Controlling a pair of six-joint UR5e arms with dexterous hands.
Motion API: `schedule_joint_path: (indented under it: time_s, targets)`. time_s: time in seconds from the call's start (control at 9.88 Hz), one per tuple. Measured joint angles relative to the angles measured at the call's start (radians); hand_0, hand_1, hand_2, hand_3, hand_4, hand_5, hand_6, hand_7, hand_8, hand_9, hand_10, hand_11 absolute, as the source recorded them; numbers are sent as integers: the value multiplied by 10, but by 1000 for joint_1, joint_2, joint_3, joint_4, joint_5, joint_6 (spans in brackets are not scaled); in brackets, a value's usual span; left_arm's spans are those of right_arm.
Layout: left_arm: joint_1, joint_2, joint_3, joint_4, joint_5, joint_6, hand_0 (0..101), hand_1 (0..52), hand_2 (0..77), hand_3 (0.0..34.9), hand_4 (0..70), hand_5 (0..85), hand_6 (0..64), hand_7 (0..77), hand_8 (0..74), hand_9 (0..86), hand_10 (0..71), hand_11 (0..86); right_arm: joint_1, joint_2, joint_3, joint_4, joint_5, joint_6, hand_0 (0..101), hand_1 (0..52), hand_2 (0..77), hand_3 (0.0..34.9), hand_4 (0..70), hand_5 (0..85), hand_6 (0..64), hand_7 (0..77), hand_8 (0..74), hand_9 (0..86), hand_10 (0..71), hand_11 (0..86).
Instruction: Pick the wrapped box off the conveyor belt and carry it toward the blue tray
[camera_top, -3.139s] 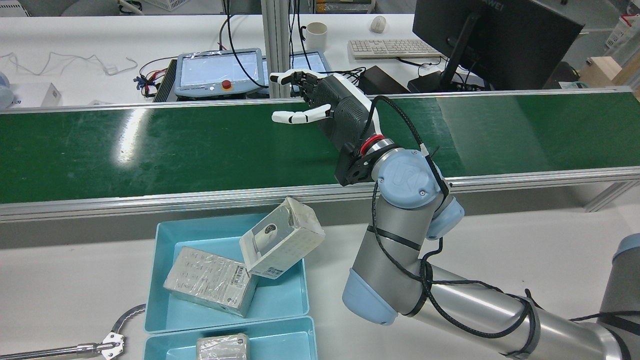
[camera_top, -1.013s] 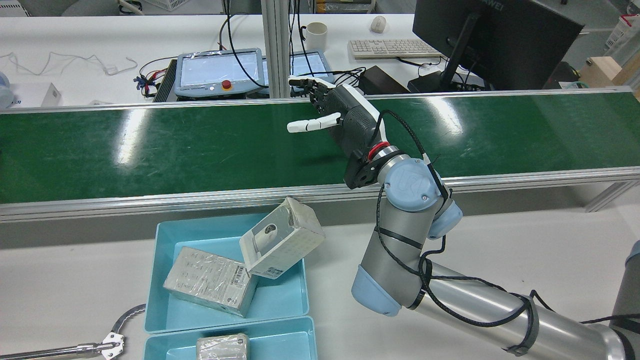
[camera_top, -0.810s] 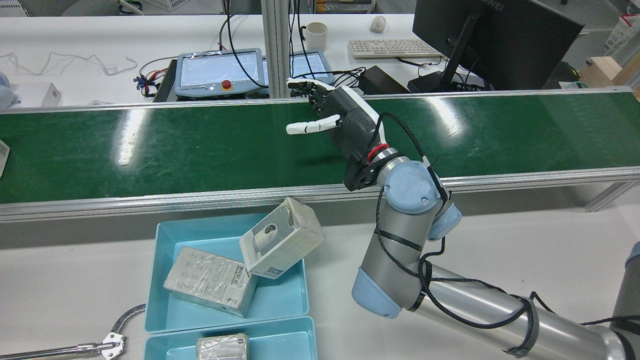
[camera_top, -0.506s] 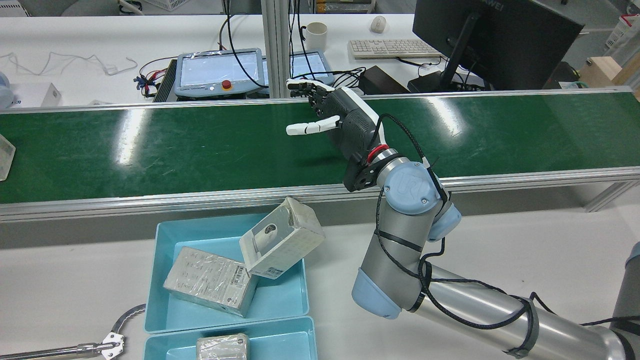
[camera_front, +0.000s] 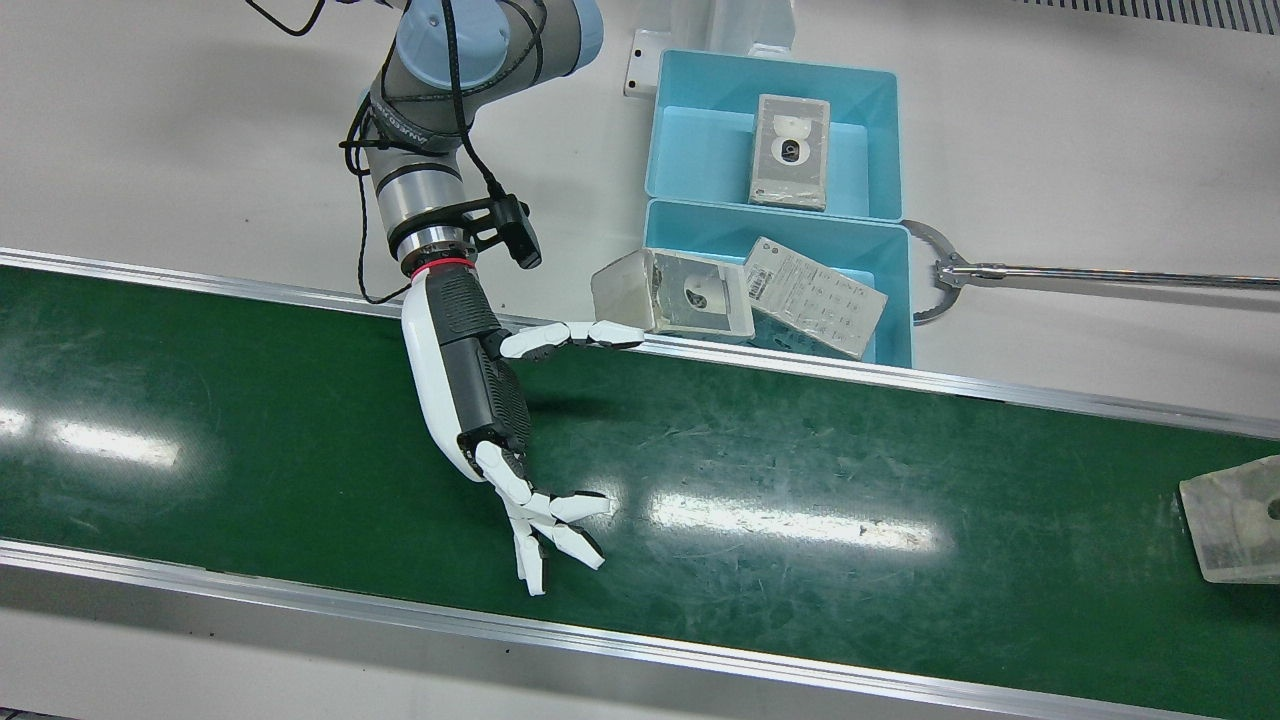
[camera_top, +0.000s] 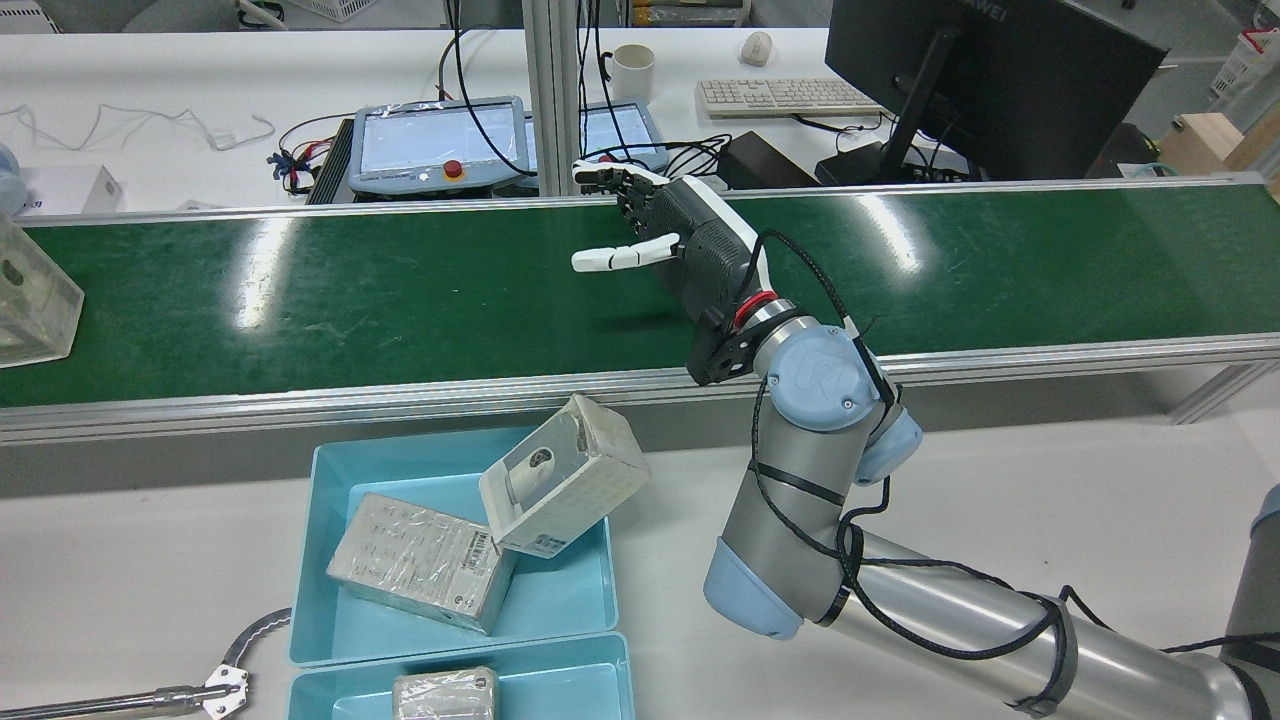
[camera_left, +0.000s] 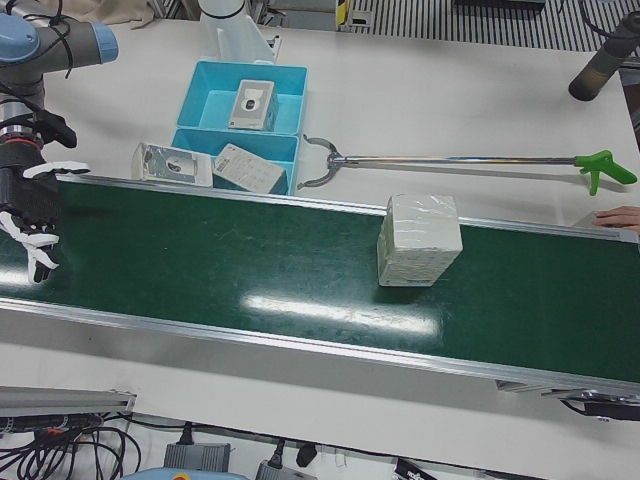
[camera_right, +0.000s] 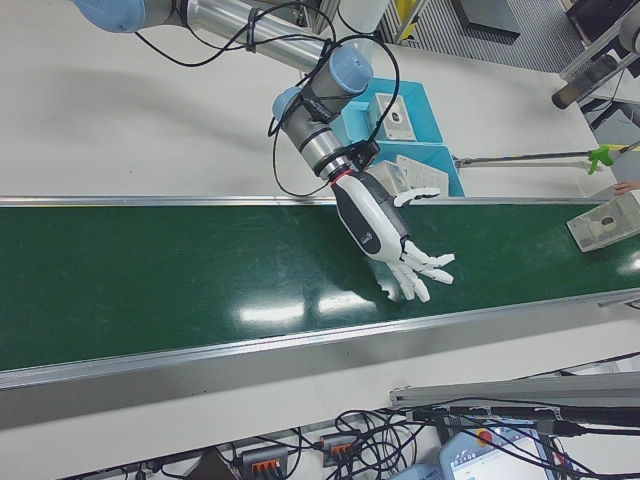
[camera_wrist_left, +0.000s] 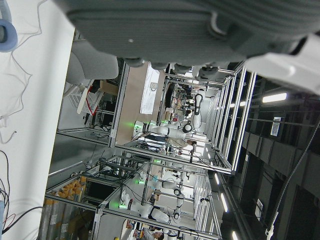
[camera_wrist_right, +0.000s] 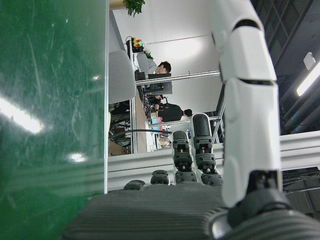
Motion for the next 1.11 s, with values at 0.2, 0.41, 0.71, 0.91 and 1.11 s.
schedule_joint_path:
  time_s: [0.2,0.41,0.71,0.91,1.11]
  targets:
    - [0,0,0,0,0,0,0,0,5,0,0,11,5,5,5,5,5,5,1,0,0,-1,0,-1,496,169,175,0,164,295,76,93,11,38,0,5]
    - [0,0,0,0,0,0,0,0,5,0,0,11,5,5,5,0,5,5,1,-5,1,-1,-1,0,494,180,169,0,164,295,76,93,11,44,0,5]
    - [0,0,0,0,0,0,0,0,5,0,0,11,5,5,5,5,5,5,2,-12,7,-1,-1,4,495,169,158,0,164,273,76,93,11,38,0,5]
    - [0,0,0,0,0,0,0,0,11,0,0,11,5,5,5,0,5,5,5,-13,14,2,-2,6,496,169,147,0,136,273,65,71,11,27,0,11]
    - [0,0,0,0,0,0,0,0,5,0,0,11,5,5,5,0,5,5,8,-22,15,35,-2,4,493,169,147,0,136,273,65,76,5,27,0,5]
